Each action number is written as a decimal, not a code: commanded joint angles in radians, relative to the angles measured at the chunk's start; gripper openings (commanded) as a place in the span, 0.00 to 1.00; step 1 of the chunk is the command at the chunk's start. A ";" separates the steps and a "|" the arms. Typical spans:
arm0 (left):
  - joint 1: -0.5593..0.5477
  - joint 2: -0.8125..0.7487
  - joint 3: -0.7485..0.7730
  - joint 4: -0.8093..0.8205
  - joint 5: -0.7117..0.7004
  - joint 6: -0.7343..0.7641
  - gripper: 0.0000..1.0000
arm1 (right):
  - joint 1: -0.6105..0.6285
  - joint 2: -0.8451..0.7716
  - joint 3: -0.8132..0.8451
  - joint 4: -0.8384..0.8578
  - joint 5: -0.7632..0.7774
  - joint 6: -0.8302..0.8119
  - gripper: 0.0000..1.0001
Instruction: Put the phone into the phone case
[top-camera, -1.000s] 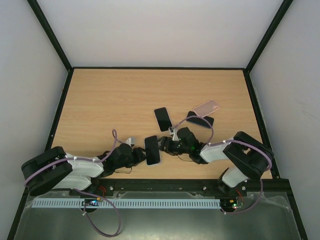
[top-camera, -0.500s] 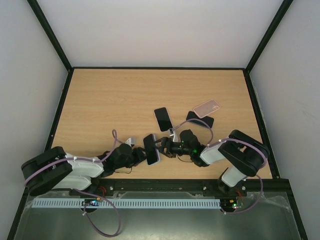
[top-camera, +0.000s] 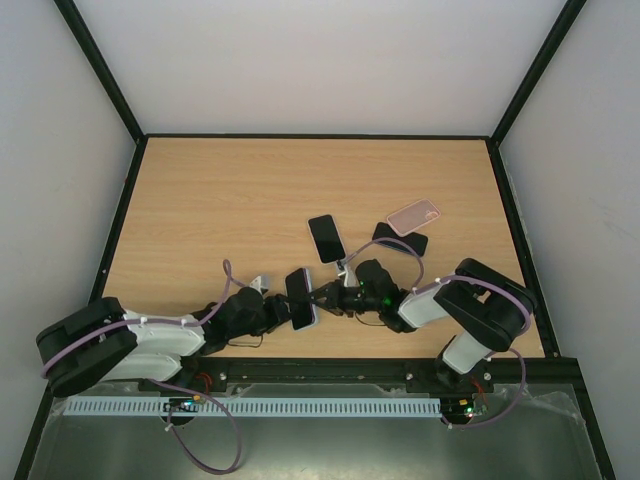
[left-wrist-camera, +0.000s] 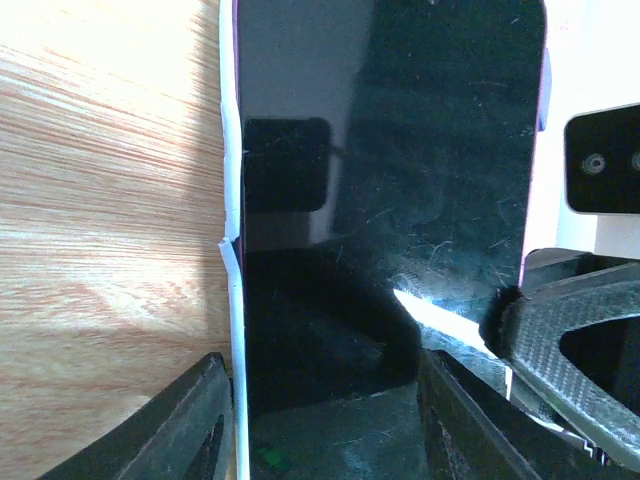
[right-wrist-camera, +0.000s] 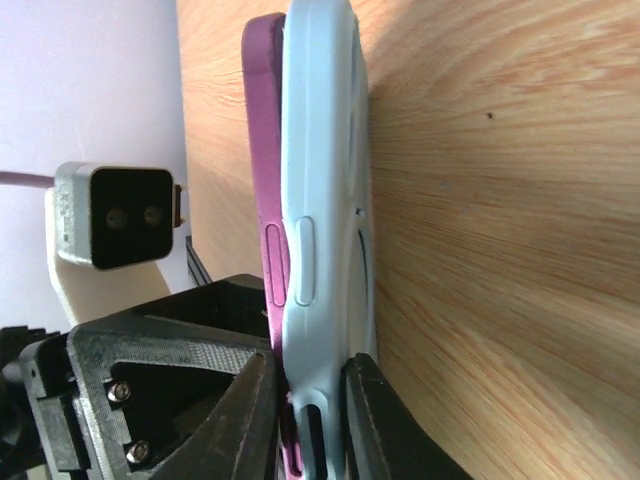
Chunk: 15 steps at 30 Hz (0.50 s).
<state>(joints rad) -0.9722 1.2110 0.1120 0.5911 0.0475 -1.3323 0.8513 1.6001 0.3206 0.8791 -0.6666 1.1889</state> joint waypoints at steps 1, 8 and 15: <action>-0.005 0.006 -0.004 -0.083 -0.011 0.011 0.53 | 0.008 0.003 0.027 -0.013 0.012 -0.024 0.12; -0.005 0.052 0.020 -0.090 -0.004 0.024 0.54 | 0.008 -0.028 0.047 -0.120 0.060 -0.072 0.10; -0.007 0.111 0.032 -0.055 0.012 0.010 0.54 | 0.008 -0.062 0.061 -0.196 0.076 -0.112 0.26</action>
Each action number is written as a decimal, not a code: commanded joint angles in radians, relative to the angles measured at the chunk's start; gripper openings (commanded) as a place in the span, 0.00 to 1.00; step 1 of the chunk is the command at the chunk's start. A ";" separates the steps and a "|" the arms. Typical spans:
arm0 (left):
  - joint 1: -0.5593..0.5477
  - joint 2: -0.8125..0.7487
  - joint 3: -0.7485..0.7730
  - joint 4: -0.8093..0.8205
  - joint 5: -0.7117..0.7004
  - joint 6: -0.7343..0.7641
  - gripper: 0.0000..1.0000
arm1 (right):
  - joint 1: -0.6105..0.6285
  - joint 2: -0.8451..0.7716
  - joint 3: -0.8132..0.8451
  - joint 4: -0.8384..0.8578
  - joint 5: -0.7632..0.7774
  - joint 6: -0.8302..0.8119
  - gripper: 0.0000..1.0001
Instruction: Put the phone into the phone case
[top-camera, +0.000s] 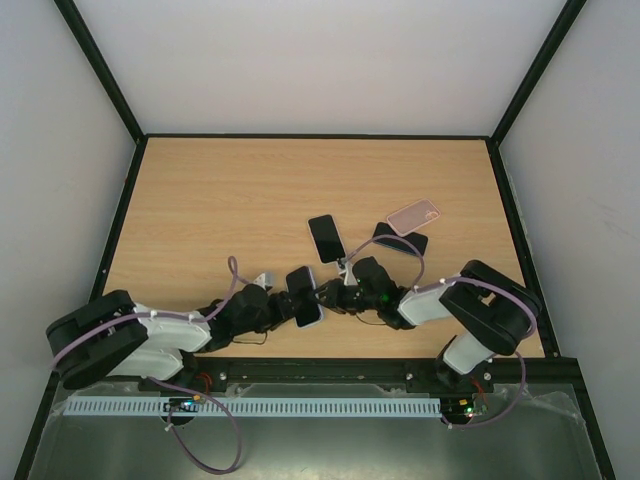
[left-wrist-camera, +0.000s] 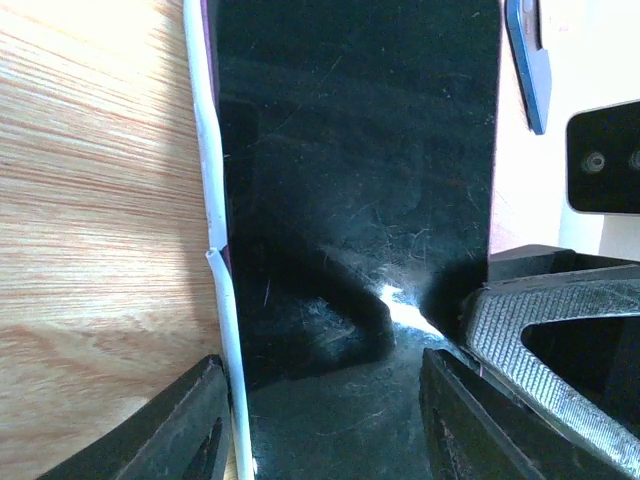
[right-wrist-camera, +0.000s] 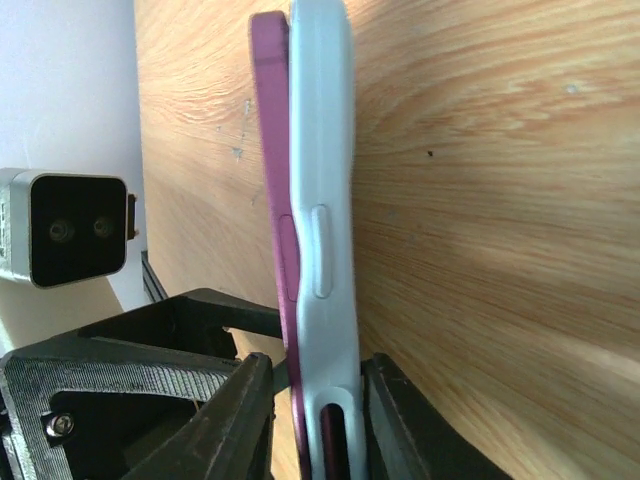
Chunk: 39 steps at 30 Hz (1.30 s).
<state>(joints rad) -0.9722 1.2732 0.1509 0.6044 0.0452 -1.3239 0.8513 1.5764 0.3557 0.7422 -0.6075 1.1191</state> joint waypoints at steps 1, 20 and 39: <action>-0.007 0.049 -0.007 -0.058 0.018 -0.002 0.54 | 0.008 -0.041 0.026 -0.068 0.022 -0.049 0.22; 0.003 -0.550 -0.093 -0.090 -0.019 0.027 0.72 | 0.008 -0.451 -0.106 0.105 0.045 -0.013 0.04; 0.005 -0.480 -0.109 0.224 0.129 0.132 0.23 | 0.008 -0.491 -0.100 0.198 -0.060 0.022 0.11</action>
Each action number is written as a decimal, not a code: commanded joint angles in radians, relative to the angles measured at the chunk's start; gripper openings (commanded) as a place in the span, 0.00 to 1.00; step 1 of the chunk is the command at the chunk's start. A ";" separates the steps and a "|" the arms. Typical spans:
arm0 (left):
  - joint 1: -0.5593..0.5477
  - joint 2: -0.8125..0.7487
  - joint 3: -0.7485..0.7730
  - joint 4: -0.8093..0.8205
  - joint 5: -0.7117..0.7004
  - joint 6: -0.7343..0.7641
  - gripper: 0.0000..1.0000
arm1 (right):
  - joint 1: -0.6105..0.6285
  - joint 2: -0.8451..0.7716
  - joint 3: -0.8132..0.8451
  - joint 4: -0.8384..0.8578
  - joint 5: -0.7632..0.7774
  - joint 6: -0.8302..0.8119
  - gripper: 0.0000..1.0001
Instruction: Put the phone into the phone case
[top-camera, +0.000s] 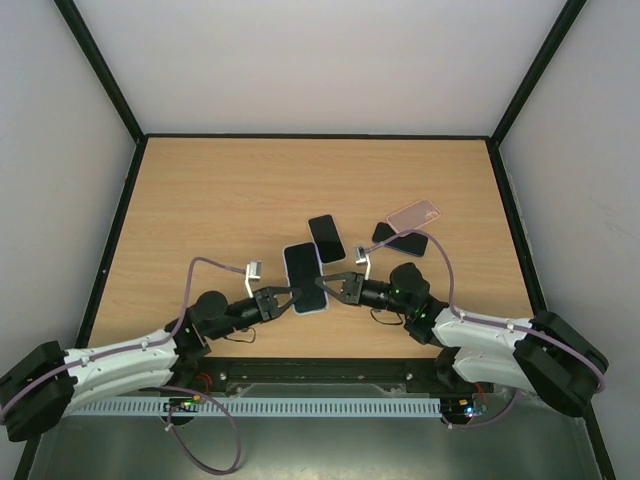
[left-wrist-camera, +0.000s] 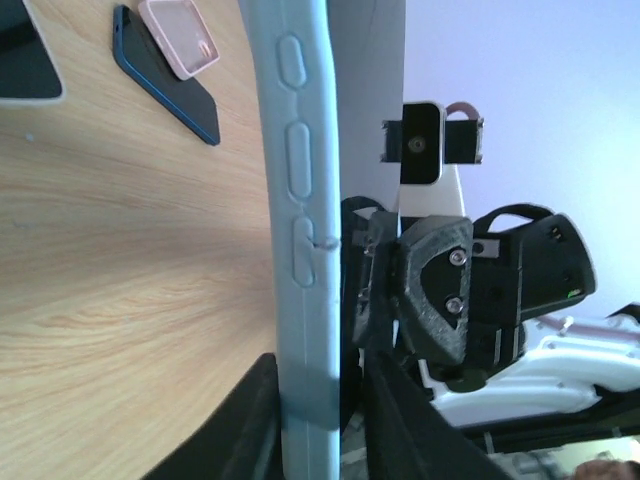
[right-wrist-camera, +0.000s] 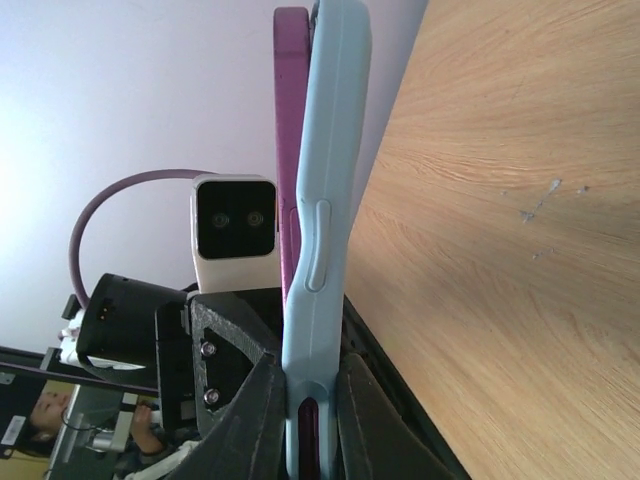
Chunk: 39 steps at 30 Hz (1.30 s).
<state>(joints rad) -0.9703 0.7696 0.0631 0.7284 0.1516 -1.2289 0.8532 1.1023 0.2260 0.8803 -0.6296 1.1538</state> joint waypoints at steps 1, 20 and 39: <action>0.004 0.027 -0.028 0.117 0.023 0.036 0.20 | 0.006 -0.021 0.035 0.032 -0.039 -0.026 0.13; 0.007 0.042 0.011 0.220 0.057 0.157 0.02 | 0.006 -0.089 -0.017 -0.220 -0.124 0.019 0.68; 0.033 -0.007 0.065 -0.065 -0.015 0.228 0.02 | 0.006 -0.153 -0.049 -0.084 -0.130 0.238 0.02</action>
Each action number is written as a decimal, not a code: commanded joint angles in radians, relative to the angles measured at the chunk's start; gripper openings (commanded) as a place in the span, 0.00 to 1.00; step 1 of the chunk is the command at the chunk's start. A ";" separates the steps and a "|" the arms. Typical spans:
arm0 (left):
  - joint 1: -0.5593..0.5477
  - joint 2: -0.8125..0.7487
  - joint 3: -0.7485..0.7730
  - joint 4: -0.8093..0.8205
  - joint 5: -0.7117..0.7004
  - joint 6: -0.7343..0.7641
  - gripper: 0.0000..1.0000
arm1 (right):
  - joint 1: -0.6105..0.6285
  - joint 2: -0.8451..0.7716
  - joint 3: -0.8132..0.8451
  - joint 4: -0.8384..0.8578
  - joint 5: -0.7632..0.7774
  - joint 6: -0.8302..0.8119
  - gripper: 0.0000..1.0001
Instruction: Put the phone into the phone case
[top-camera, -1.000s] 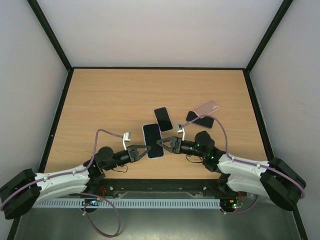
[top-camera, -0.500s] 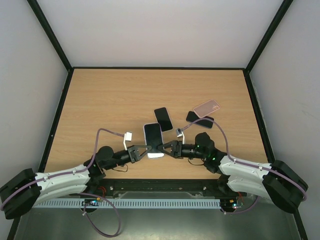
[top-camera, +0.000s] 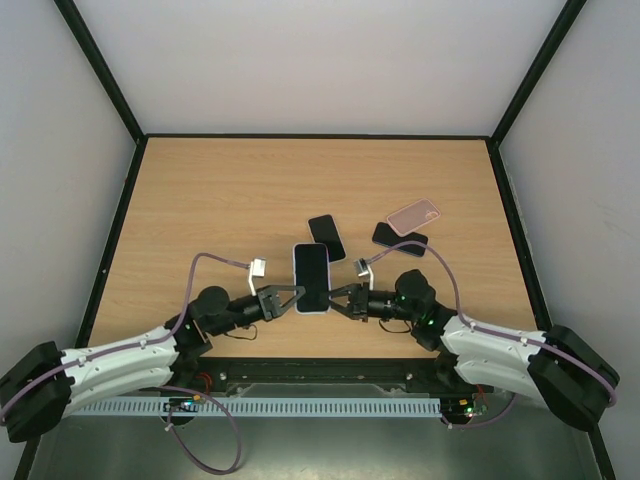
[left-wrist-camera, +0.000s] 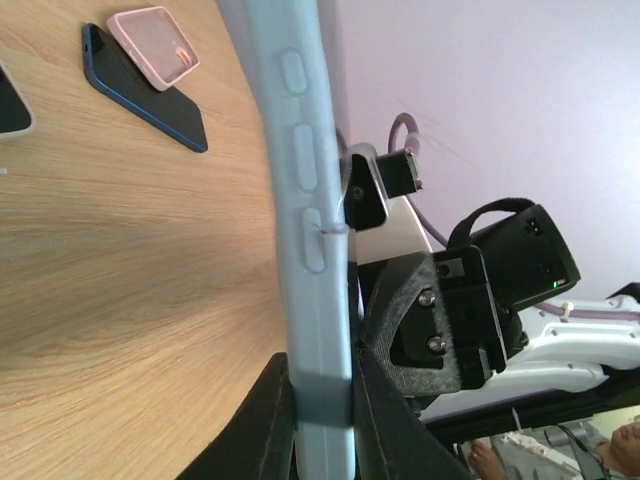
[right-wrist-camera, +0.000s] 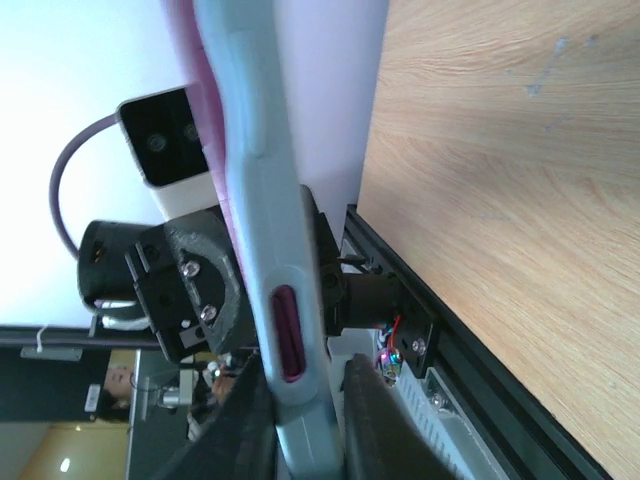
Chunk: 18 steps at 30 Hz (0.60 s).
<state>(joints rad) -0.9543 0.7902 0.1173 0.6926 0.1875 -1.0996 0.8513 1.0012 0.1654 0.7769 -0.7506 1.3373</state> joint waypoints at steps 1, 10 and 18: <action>0.017 -0.036 0.008 -0.025 -0.041 0.098 0.02 | 0.008 -0.061 0.016 0.000 -0.006 0.023 0.02; 0.020 -0.095 0.008 -0.004 -0.010 0.019 0.43 | 0.008 -0.121 0.028 -0.006 -0.021 -0.194 0.02; 0.033 -0.052 0.049 -0.020 -0.033 -0.011 0.53 | 0.015 -0.123 0.046 -0.042 -0.074 -0.274 0.02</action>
<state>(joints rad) -0.9333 0.7231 0.1188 0.6670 0.1814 -1.1034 0.8589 0.8902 0.1711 0.6910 -0.7834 1.1267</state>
